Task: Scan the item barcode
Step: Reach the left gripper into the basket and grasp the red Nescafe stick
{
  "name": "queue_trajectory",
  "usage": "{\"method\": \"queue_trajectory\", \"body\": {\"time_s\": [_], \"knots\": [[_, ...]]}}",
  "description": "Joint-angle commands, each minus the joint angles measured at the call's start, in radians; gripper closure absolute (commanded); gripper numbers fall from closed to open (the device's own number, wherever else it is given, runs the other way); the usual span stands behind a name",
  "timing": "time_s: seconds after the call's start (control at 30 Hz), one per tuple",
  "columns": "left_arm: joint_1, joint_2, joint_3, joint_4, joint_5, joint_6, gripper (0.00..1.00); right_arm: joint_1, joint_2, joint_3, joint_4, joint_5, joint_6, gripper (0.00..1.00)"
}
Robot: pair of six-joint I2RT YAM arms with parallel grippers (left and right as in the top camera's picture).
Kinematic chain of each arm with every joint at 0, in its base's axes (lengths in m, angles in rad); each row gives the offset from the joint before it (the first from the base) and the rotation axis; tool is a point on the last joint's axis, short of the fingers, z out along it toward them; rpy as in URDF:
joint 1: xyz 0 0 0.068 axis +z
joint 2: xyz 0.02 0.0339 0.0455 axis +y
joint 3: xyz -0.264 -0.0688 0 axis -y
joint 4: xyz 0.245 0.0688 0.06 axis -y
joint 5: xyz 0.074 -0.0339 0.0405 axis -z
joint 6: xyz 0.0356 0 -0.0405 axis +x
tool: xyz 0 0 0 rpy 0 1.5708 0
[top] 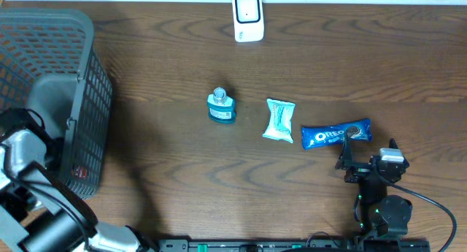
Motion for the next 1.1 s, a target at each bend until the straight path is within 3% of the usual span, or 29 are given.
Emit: {"method": "queue_trajectory", "body": {"time_s": [0.0, 0.07, 0.1, 0.17, 0.2, 0.33, 0.63, 1.07], "knots": [[0.004, 0.076, -0.01, 0.006, -0.003, 0.008, 0.07, 0.01, -0.004, -0.003, -0.001, 0.009, -0.011, 0.01], [0.004, 0.103, -0.01, 0.008, -0.003, 0.009, 0.07, 0.01, -0.004, -0.003, -0.001, 0.009, -0.011, 0.01], [0.005, 0.111, -0.01, 0.008, -0.003, 0.009, 0.17, 0.01, -0.004, -0.003, -0.001, 0.009, -0.011, 0.01], [0.004, 0.127, -0.011, 0.008, -0.003, 0.009, 0.61, 0.01, -0.004, -0.003, -0.001, 0.009, -0.011, 0.01], [0.004, 0.133, -0.011, 0.008, -0.003, 0.009, 0.91, 0.01, -0.004, -0.003, -0.001, 0.009, -0.011, 0.01], [0.004, 0.135, -0.01, 0.015, -0.01, 0.023, 0.93, 0.01, -0.004, -0.003, -0.001, 0.009, -0.011, 0.01], [0.004, 0.016, 0.092, 0.036, 0.097, 0.267, 0.93, 0.01, -0.004, -0.003, -0.001, 0.009, -0.011, 0.01], [0.004, -0.48, 0.307, 0.043, 0.403, 0.262, 0.93, 0.01, -0.004, -0.003, -0.001, 0.009, -0.011, 0.01]]}}
